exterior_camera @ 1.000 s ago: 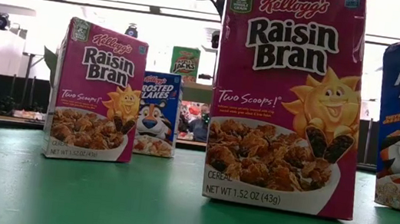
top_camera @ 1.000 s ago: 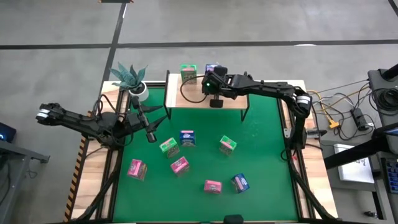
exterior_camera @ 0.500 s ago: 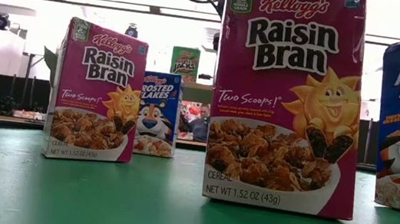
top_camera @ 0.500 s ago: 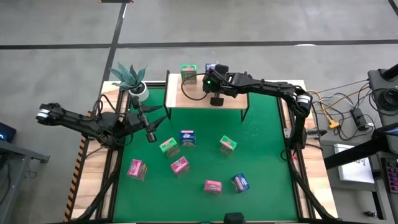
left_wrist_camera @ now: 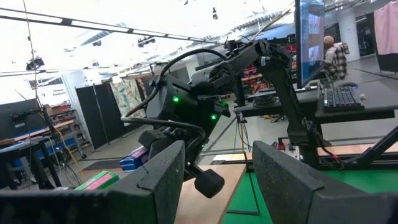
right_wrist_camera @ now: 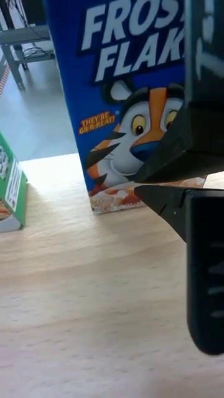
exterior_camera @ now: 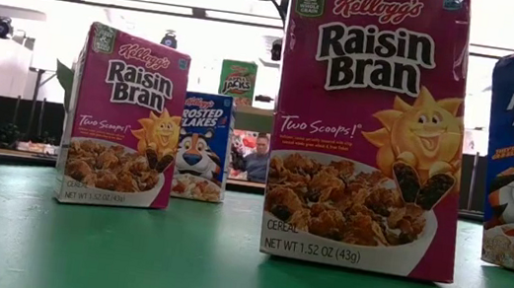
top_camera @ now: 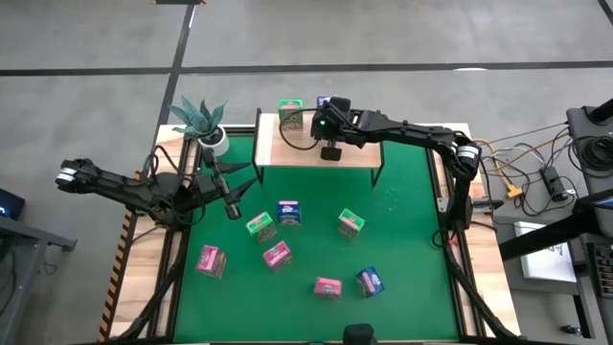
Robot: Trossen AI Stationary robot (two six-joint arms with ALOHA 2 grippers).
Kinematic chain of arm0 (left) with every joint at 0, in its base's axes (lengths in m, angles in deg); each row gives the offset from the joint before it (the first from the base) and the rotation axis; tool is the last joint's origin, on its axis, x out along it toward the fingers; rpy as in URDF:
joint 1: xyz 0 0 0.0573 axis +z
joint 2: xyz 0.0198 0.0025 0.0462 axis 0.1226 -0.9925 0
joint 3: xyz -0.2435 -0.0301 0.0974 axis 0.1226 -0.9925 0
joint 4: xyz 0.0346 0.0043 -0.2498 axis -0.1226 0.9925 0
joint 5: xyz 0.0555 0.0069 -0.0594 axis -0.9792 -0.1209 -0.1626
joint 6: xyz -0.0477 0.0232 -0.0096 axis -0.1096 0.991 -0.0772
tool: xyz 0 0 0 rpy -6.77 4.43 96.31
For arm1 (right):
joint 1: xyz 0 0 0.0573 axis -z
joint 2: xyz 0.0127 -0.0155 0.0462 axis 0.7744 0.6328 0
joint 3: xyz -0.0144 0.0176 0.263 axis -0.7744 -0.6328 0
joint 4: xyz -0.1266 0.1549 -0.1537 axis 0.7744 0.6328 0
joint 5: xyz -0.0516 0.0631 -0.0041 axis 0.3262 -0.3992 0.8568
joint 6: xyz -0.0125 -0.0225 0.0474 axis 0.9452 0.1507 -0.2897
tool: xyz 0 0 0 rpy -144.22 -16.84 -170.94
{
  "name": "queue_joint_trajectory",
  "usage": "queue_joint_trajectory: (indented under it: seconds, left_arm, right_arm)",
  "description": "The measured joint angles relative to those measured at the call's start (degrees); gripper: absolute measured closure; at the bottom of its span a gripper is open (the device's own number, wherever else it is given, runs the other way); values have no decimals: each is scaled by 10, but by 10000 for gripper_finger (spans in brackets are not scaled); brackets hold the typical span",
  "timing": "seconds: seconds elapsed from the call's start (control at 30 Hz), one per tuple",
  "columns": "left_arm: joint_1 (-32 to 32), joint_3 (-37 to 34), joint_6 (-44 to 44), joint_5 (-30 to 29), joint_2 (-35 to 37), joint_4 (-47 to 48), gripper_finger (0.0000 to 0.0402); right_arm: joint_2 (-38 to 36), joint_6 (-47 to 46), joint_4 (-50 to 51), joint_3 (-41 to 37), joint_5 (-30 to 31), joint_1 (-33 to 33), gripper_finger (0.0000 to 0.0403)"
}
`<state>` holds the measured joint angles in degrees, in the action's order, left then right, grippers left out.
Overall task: Stack cereal on shelf
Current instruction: Put the right blue cereal box on the shelf
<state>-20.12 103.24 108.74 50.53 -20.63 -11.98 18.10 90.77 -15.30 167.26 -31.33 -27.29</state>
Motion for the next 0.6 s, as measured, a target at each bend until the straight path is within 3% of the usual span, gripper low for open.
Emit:
queue_joint_trajectory:
  seconds: [0.6]
  left_arm:
    - [0,0,0,0,0,0,229]
  right_arm:
    - [0,7,-17,0,-5,2,394]
